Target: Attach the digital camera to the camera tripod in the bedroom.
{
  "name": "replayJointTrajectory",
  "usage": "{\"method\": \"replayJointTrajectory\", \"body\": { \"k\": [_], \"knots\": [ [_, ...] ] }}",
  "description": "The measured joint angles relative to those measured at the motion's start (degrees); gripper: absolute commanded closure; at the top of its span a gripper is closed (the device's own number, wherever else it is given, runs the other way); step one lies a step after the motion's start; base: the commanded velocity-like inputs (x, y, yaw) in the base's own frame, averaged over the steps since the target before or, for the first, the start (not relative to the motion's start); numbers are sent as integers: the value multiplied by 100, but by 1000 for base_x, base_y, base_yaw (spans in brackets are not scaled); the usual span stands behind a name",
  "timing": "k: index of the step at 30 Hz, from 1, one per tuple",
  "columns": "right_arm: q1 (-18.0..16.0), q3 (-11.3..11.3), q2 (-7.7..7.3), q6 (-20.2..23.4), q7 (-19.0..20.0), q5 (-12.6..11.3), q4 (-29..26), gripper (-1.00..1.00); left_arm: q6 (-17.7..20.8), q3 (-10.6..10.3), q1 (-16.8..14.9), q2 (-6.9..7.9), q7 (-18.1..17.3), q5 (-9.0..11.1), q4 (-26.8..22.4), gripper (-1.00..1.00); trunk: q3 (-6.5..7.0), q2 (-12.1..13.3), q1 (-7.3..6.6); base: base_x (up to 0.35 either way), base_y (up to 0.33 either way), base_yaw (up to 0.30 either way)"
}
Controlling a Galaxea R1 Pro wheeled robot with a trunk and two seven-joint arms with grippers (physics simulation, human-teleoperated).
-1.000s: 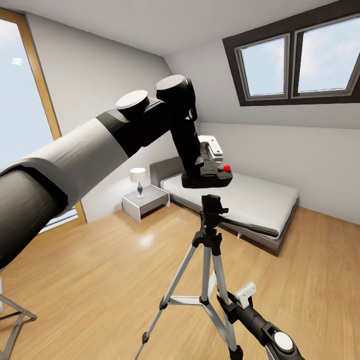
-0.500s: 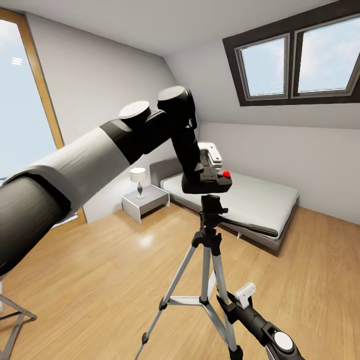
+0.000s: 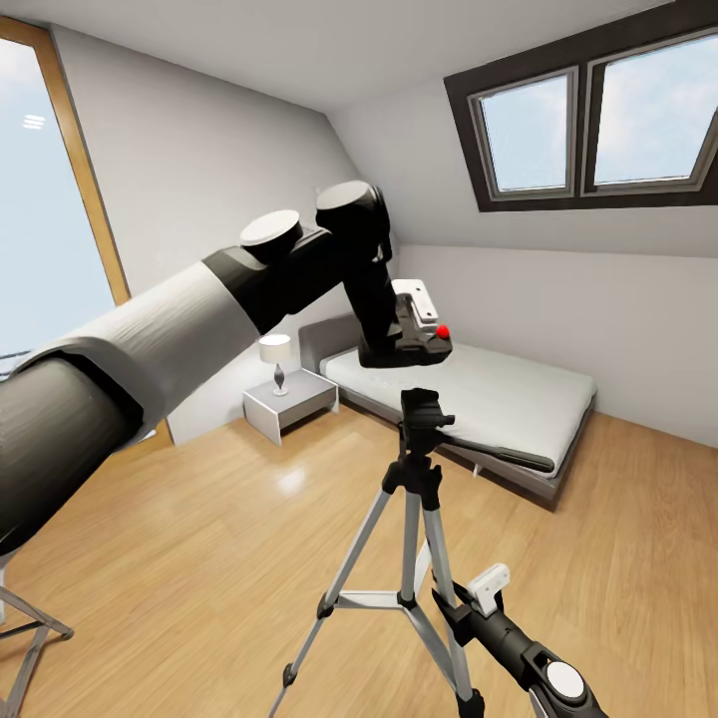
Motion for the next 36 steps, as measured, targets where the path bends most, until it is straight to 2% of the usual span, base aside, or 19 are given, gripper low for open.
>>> {"method": "replayJointTrajectory", "body": {
  "k": [11, 14, 15, 17, 20, 21, 23, 29, 36],
  "knots": [
    [0, 0, 0, 1, 3, 0, -1, 100, -2, 7, 23, 0, 140, 116, -117, 100, 0, 0, 0, 0, 0, 0],
    [0, 1, 0, 1, 2, 1, -1, 100, 1, 8, 24, 0, 143, 206, -127, 100, 0, 0, 0, 0, 0, 0],
    [0, 4, 0, 1, 0, 2, -2, 100, 8, 8, 24, 0, 143, 347, -131, 100, 0, 0, 0, 0, 0, 0],
    [0, 22, 1, 0, -7, 2, -4, 100, 17, 9, 24, 0, 143, 807, -135, 100, 0, 0, 0, 0, 0, 0],
    [0, 32, 0, -2, -10, 0, -3, 100, 9, 7, 24, 0, 146, 1140, -136, 100, 0, 0, 0, 0, 0, 0],
    [0, 35, 1, -3, -10, 1, -3, 100, 15, 7, 24, 0, 145, 1337, -137, 100, 0, 0, 0, 0, 0, 0],
    [0, 38, 1, -3, -9, 0, -3, 100, 10, 3, 24, 0, 146, 1516, -137, 100, 0, 0, 0, 0, 0, 0],
    [0, 41, 1, -7, -6, 1, -2, 100, 4, 5, 24, 1, 147, 1668, -137, 100, 0, 0, 0, 0, 0, 0],
    [0, 42, 1, -8, -2, 1, -1, 100, 3, 5, 24, 1, 148, 1705, -130, 100, 0, 0, 0, 0, 0, 0]
  ]
}}
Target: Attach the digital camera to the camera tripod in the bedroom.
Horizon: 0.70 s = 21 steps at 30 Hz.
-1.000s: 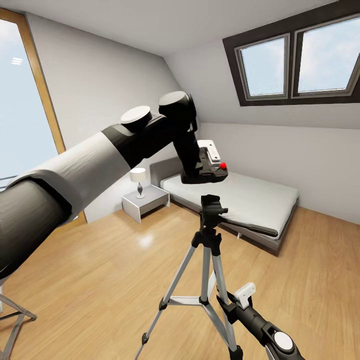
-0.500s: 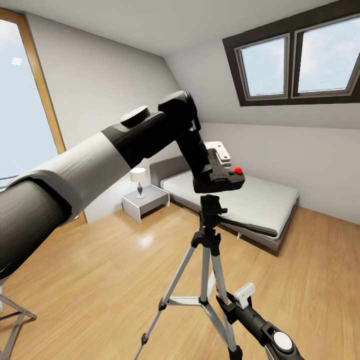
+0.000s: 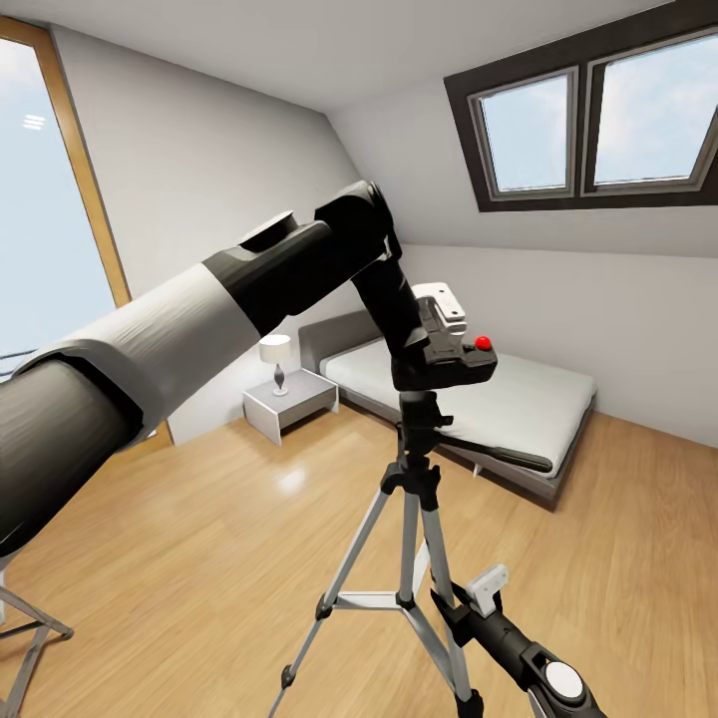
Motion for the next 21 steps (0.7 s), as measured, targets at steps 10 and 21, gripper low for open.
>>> {"method": "replayJointTrajectory", "body": {
  "k": [10, 21],
  "knots": [
    [0, 0, 0, 2, 7, -1, -1, 100, -8, -3, 0, 0, 1, 3, 131, 100, 0, 0, 0, 0, 0, 0],
    [0, 0, 0, 3, 13, -1, -2, 100, -49, -6, 0, 0, 1, 3, 643, 100, 0, 0, 0, 0, 0, 0]
  ]
}}
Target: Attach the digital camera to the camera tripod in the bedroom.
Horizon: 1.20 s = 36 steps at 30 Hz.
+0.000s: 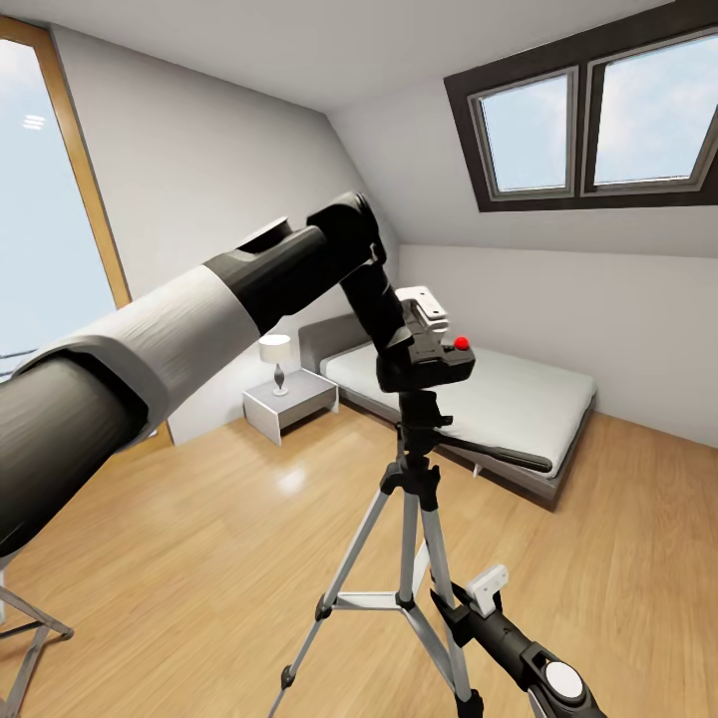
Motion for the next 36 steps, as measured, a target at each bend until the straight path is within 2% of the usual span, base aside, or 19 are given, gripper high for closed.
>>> {"method": "replayJointTrajectory", "body": {
  "k": [27, 30, 36],
  "knots": [
    [0, 2, 0, -2, 4, 1, 0, 100, 21, 39, 0, 0, -60, 34, 130, 100, 0, 0, 0, 0, 0, 0],
    [0, 4, 0, -2, 3, 2, 0, 100, 28, 42, 0, 0, -61, 80, 206, 100, 0, 0, 0, 0, 0, 0],
    [0, 3, 0, -1, 6, 1, 0, 100, 34, 71, 1, -1, -69, 345, 431, 100, 0, 0, 0, 0, 0, 0]
  ]
}}
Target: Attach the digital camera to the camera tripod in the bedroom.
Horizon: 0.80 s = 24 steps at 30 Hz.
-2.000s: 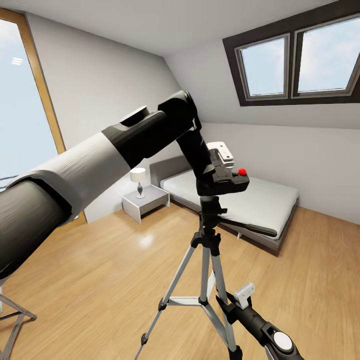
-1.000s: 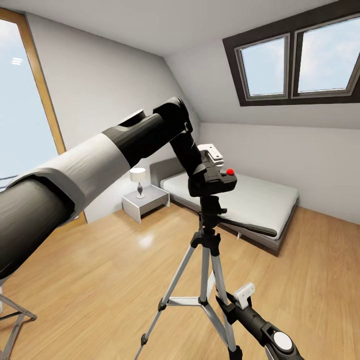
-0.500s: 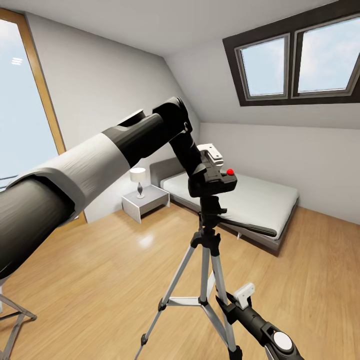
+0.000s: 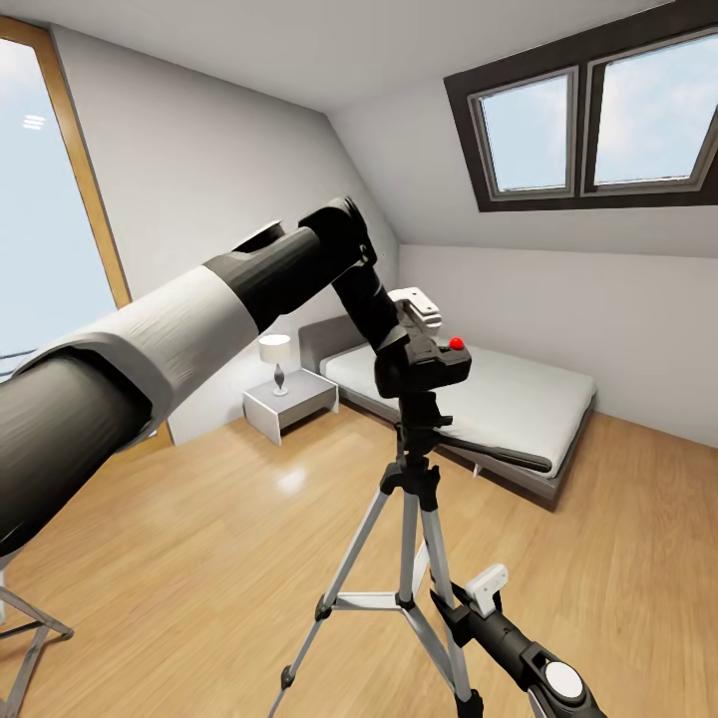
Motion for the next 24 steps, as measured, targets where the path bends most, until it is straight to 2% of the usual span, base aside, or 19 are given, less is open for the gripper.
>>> {"method": "replayJointTrajectory", "body": {
  "k": [7, 11, 17, 24],
  "knots": [
    [0, 1, 0, 0, 0, 1, 0, 100, 9, 28, 1, 0, -1, 115, 85, 100, 0, 0, 0, 0, 0, 0],
    [0, 0, 0, 0, 2, 1, 0, 100, 20, 148, 1, -1, -1, 138, 109, 100, 0, 0, 0, 0, 0, 0],
    [0, 2, 0, 0, 1, 1, 0, 100, 44, 479, 1, 0, 0, 139, 326, 100, 0, 0, 0, 0, 0, 0],
    [0, 2, 0, 0, 1, 2, -1, 100, 49, 580, 1, -1, 0, 139, 484, 100, 0, 0, 0, 0, 0, 0]
  ]
}}
